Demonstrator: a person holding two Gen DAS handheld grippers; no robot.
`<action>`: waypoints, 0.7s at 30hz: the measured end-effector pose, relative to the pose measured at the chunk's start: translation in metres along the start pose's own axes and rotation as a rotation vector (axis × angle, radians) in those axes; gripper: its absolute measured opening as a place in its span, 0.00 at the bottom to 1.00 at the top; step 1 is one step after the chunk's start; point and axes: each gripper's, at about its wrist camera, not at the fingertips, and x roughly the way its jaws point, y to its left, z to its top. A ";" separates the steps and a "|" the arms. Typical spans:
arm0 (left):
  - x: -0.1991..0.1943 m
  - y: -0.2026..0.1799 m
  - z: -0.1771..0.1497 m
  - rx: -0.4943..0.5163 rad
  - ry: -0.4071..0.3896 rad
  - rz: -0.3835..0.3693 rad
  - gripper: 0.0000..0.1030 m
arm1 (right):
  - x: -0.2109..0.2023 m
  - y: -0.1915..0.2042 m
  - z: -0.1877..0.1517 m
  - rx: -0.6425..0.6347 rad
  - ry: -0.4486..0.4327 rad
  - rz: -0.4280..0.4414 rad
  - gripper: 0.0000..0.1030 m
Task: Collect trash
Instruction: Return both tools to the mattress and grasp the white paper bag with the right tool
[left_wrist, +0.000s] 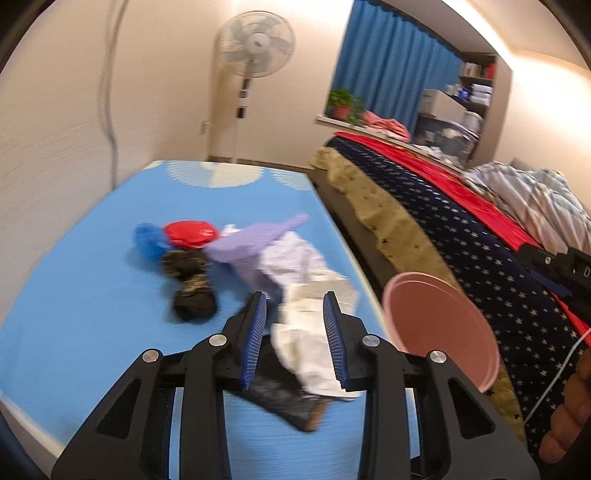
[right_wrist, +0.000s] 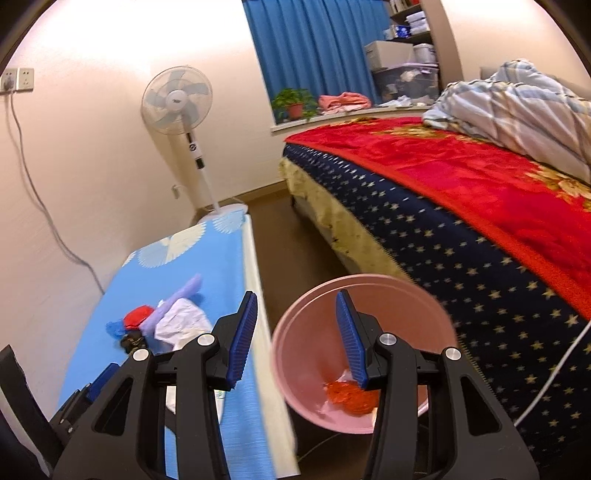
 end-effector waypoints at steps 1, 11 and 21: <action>-0.001 0.006 0.000 -0.007 0.000 0.010 0.31 | 0.002 0.002 -0.001 0.000 0.005 0.007 0.43; 0.007 0.048 -0.001 -0.093 0.000 0.114 0.31 | 0.042 0.036 -0.020 -0.033 0.079 0.083 0.43; 0.022 0.072 -0.003 -0.137 0.007 0.195 0.31 | 0.096 0.055 -0.071 -0.035 0.295 0.188 0.43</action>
